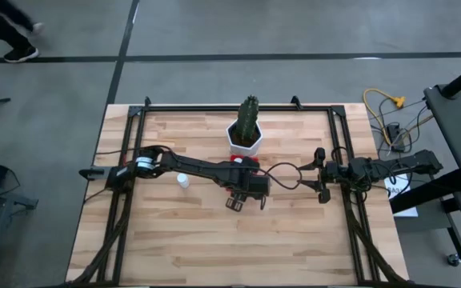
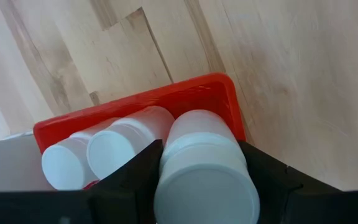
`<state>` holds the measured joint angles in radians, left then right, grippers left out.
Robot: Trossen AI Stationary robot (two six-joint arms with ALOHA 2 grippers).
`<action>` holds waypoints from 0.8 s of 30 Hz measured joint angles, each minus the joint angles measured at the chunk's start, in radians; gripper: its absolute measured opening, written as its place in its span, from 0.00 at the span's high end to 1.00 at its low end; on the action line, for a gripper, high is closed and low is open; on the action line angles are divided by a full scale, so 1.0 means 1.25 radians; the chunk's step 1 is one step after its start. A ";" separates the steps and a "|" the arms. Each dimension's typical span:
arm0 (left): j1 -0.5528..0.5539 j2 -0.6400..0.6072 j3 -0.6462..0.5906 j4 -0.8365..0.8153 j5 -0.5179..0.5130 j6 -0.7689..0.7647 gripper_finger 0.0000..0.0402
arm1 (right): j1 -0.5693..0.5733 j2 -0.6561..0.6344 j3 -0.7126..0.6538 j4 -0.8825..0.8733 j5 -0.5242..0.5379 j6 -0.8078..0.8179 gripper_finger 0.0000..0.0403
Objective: Pick and place pill bottles into a basket
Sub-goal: Put the white pill bottle into the red bin
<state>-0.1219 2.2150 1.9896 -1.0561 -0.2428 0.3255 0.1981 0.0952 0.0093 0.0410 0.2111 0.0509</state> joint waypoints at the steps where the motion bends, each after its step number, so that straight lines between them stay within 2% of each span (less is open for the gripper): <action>1: 0.000 0.000 0.000 0.005 0.000 0.001 0.60 | 0.000 0.000 0.000 0.000 0.000 0.000 0.50; 20: 0.000 0.000 0.000 0.037 0.002 0.003 0.60 | 0.000 0.000 0.000 0.000 0.000 0.001 0.50; 24: 0.000 0.000 0.000 0.036 0.002 0.003 0.54 | 0.000 0.000 0.000 0.000 0.000 0.001 0.50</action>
<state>-0.1215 2.2150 1.9896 -1.0107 -0.2401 0.3294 0.1981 0.0952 0.0093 0.0410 0.2112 0.0525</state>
